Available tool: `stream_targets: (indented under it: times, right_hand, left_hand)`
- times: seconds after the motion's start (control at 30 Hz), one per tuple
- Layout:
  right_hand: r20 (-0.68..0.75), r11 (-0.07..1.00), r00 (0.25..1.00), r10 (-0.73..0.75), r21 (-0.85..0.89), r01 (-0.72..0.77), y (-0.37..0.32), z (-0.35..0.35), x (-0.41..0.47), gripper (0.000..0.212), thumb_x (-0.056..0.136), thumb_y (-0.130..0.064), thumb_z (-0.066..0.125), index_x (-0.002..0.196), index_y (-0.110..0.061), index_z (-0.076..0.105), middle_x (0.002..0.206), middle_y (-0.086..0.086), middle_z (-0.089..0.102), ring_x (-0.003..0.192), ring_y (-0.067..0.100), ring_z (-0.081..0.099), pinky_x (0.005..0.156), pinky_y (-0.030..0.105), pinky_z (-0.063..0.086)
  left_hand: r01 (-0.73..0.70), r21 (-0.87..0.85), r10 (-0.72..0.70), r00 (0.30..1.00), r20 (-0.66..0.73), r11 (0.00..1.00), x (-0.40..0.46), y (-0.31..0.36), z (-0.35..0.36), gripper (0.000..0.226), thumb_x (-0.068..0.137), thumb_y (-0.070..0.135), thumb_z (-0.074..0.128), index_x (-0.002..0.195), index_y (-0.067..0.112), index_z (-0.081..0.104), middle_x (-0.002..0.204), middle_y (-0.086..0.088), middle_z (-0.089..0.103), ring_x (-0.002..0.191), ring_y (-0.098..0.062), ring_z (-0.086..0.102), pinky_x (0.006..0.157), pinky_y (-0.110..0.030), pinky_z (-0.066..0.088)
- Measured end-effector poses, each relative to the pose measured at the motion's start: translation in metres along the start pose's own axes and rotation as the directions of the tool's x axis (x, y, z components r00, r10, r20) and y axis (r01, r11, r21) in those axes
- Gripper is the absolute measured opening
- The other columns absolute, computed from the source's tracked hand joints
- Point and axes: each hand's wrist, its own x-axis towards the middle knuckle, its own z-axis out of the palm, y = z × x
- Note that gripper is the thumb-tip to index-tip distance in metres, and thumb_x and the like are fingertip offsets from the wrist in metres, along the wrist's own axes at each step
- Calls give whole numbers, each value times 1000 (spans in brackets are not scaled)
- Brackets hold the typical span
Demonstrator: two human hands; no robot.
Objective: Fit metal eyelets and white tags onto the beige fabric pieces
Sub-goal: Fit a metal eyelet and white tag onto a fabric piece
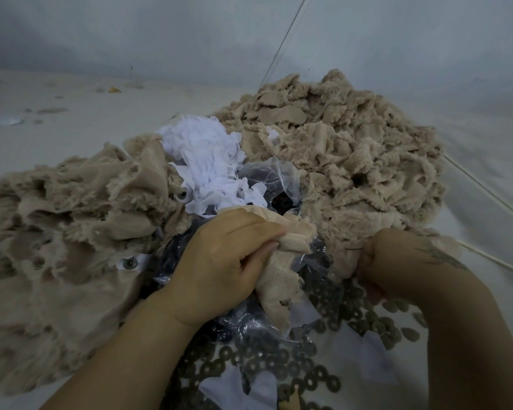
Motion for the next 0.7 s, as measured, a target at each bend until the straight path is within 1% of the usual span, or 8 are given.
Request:
stream_targets:
  times: [0.13, 0.2, 0.33, 0.4, 0.47, 0.53, 0.63, 0.7]
  right_hand:
    - [-25, 957, 1000, -4, 289, 11, 2, -2, -3, 21, 91, -14, 65, 72, -6, 73, 78, 8, 74, 63, 18, 59, 67, 27, 55]
    - [-52, 904, 999, -2, 427, 24, 7, -2, -3, 24, 90, -17, 68, 70, -9, 77, 70, 4, 76, 59, 16, 69, 62, 23, 58]
    - [-92, 785, 996, -19, 615, 72, 17, 0, 0, 23, 89, -15, 71, 67, -14, 76, 58, -1, 72, 50, 6, 68, 47, 15, 52]
    - [-203, 693, 979, -28, 701, 166, 18, 1, -1, 21, 84, -18, 76, 64, -16, 76, 57, -1, 71, 47, 4, 66, 45, 12, 48]
    - [-393, 467, 919, 37, 820, 332, 10, 1, -1, 12, 82, -19, 77, 71, -14, 76, 59, 0, 72, 52, 9, 69, 47, 12, 50]
    - [-556, 291, 824, 109, 810, 508, -5, 1, -3, 8, 83, -10, 76, 78, -16, 74, 63, -1, 73, 57, 12, 71, 52, 17, 55]
    - [-670, 191, 733, 114, 739, 646, -35, 9, 1, 24, 82, -4, 77, 90, -26, 72, 71, -6, 75, 64, 10, 73, 60, 21, 59]
    - [-734, 224, 672, 96, 674, 704, -50, 17, 3, 27, 80, -7, 80, 95, -28, 74, 71, -10, 75, 67, 4, 73, 63, 18, 59]
  left_hand:
    - [10, 0, -9, 999, 34, 1000, 0, -1, 1, 18, 92, 8, 63, 102, -1, 75, 94, -8, 73, 88, -21, 68, 81, -35, 54]
    - [20, -21, -19, 999, 50, 1000, 0, 0, 0, 18, 92, 8, 64, 103, -1, 75, 95, -7, 73, 89, -20, 68, 81, -35, 54]
    - [24, -35, -22, 998, 51, 999, -2, -1, 1, 17, 91, 8, 66, 103, 0, 75, 96, -7, 74, 90, -20, 69, 81, -35, 55]
    - [25, -41, -23, 999, 49, 999, -1, 0, 2, 17, 91, 9, 67, 102, 0, 75, 96, -6, 74, 89, -20, 69, 81, -35, 55]
    - [29, -34, -28, 998, 53, 999, -2, 0, 2, 15, 90, 9, 68, 100, 0, 75, 95, -5, 74, 87, -20, 68, 80, -34, 54]
    - [49, -19, -48, 997, 68, 999, -2, 1, 3, 13, 89, 10, 71, 97, 1, 74, 91, -5, 72, 83, -20, 66, 77, -33, 53]
    - [102, -29, -100, 992, 73, 994, 0, 4, 1, 12, 88, 14, 72, 91, 2, 71, 83, -4, 68, 77, -16, 60, 72, -27, 49]
    - [131, -33, -129, 990, 61, 991, 1, 6, 0, 15, 87, 18, 70, 87, 3, 69, 79, -2, 67, 74, -10, 56, 71, -19, 45]
